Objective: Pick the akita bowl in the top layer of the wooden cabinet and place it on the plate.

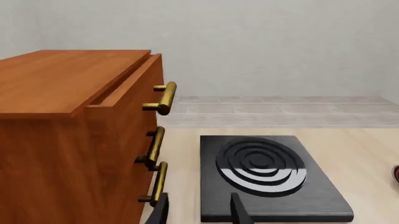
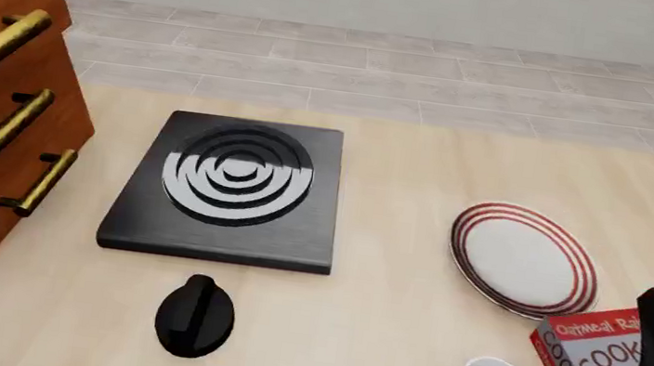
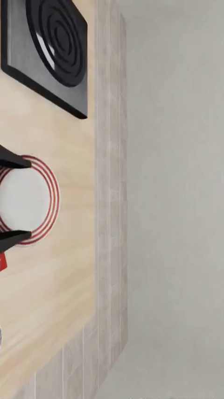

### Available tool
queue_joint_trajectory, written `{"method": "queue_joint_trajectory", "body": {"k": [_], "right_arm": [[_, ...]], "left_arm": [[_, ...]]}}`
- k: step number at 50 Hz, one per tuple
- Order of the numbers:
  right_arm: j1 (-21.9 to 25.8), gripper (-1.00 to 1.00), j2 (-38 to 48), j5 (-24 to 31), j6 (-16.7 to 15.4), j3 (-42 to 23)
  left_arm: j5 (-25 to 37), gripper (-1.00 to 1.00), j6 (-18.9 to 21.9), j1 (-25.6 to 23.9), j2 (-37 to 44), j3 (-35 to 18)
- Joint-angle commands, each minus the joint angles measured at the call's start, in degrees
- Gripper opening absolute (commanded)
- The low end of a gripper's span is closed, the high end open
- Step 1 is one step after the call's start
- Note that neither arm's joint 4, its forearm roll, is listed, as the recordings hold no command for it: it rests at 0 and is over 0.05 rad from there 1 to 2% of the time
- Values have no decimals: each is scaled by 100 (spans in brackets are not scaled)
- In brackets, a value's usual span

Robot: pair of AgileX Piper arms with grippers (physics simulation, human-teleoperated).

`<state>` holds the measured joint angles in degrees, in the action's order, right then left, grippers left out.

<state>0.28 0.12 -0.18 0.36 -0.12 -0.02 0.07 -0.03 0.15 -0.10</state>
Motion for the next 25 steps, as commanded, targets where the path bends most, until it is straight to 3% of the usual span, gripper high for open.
{"method": "queue_joint_trajectory", "body": {"k": [1, 25], "right_arm": [[-34, 100, 21, 12, -40, -17], [-32, 100, -3, 30, -23, -29]], "left_arm": [[6, 100, 37, -17, 9, -17], [-41, 100, 160, -83, -7, -151]]}}
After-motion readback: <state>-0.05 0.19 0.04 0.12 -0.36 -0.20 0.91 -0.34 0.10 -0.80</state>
